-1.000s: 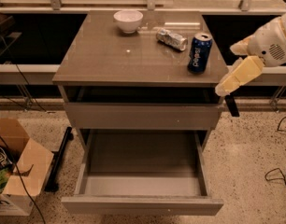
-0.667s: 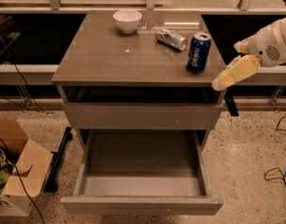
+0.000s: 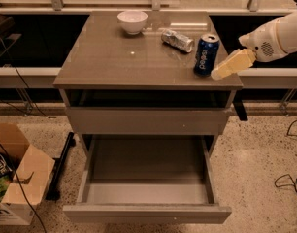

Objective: Place pepsi can into middle drawer

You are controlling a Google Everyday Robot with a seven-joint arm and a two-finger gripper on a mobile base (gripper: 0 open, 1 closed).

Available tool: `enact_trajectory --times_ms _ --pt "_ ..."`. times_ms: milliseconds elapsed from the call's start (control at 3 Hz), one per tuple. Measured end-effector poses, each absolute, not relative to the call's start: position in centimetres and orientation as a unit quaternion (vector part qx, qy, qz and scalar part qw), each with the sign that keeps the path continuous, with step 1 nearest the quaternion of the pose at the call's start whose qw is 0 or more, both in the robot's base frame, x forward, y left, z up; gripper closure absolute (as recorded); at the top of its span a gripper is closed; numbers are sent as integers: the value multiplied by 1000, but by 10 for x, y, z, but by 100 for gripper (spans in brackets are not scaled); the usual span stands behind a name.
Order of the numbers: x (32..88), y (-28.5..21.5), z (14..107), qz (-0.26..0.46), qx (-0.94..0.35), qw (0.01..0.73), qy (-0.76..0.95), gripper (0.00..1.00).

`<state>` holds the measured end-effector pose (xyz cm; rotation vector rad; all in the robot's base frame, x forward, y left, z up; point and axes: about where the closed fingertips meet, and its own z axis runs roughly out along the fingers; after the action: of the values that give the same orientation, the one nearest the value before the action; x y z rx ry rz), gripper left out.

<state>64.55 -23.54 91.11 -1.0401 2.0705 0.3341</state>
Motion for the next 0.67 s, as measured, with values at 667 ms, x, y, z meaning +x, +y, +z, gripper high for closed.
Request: enact_trajectory --times_ms 667 --pt "685 -210 898 158 -412 403 802 0"
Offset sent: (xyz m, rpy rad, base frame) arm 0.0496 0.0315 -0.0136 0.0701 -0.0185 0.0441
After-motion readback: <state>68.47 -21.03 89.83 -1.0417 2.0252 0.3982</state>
